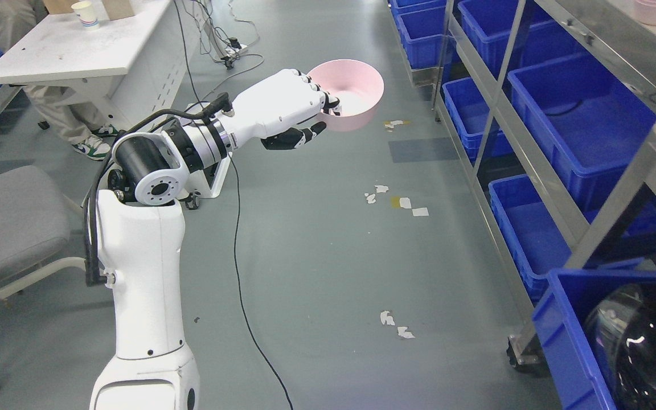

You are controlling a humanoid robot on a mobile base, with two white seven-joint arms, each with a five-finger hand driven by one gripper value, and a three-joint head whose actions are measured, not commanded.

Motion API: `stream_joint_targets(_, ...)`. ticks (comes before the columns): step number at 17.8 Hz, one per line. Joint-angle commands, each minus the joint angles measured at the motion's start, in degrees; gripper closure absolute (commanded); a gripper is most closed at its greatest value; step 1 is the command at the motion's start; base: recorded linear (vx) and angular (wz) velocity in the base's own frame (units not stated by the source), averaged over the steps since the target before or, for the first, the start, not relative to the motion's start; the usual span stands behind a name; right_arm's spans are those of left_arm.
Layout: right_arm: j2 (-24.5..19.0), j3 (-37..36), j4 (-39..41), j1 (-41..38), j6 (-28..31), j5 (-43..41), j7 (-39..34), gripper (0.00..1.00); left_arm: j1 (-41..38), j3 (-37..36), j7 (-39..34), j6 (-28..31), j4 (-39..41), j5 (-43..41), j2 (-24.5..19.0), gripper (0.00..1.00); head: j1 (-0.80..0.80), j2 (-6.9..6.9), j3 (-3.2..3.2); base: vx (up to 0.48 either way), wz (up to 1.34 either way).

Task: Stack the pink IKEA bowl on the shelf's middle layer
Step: 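Hold the pink bowl in the left hand while driving to the other shelf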

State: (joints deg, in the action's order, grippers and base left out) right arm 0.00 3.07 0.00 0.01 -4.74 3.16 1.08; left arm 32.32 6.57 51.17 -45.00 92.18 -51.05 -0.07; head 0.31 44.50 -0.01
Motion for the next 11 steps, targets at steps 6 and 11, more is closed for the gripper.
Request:
stream_joint_targets(6,1.0,0.01,1.0,-1.33,-0.01,0.01,0.42,0.0,-0.07,0.29,-0.02,0.0,0.11,1.65,-0.93,0.96,0.0,0.0,0.0,0.267,0.21)
stream_joint_targets(11,1.0,0.01,1.0,-1.33,-0.01,0.01,0.42,0.0,-0.07,0.11,-0.02,0.0,0.02,1.74,-0.93,0.96,0.0,0.0,0.0,0.293,0.03)
